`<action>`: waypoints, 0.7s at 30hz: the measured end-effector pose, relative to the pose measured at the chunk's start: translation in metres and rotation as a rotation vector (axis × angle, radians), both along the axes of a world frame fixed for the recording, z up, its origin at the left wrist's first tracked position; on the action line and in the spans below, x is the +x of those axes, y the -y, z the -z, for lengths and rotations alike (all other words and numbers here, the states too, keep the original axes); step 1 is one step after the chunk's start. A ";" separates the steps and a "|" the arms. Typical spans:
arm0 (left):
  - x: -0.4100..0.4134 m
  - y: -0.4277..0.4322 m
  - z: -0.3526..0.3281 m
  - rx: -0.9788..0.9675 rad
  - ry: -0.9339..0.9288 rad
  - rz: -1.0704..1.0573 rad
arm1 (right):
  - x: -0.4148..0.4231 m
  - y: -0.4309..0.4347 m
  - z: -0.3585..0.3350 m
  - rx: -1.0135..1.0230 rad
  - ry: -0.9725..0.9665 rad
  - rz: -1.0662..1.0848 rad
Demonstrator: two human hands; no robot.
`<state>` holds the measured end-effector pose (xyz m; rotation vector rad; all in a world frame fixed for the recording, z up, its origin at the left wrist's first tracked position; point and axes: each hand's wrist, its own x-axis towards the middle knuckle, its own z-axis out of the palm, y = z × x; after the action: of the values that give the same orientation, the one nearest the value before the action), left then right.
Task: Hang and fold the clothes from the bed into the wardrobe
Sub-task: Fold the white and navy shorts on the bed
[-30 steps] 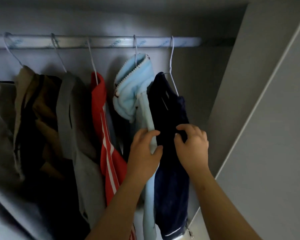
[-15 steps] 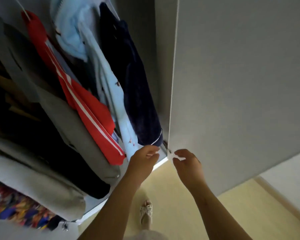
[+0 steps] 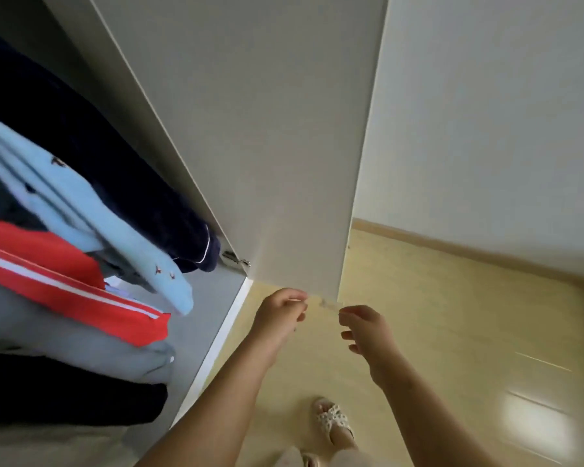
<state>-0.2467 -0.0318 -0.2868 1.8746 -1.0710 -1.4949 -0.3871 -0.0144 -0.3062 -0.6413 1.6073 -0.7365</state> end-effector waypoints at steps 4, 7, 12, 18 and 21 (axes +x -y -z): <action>-0.032 -0.023 0.004 -0.012 -0.020 0.162 | -0.025 -0.053 0.000 0.020 0.008 0.177; -0.070 -0.045 0.004 0.010 -0.015 0.293 | -0.058 -0.098 -0.002 0.024 0.000 0.329; -0.161 -0.087 -0.002 -0.013 -0.027 0.565 | -0.130 -0.174 -0.005 -0.010 -0.033 0.586; -0.294 -0.151 0.000 -0.033 -0.032 0.800 | -0.234 -0.253 -0.005 -0.044 -0.019 0.791; -0.370 -0.193 0.003 -0.029 -0.041 0.895 | -0.298 -0.305 -0.008 -0.056 -0.052 0.890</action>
<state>-0.6170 0.1611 -0.2893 1.3652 -2.0510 -1.9191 -0.6852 0.2910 -0.2982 0.0634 1.9169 -1.4131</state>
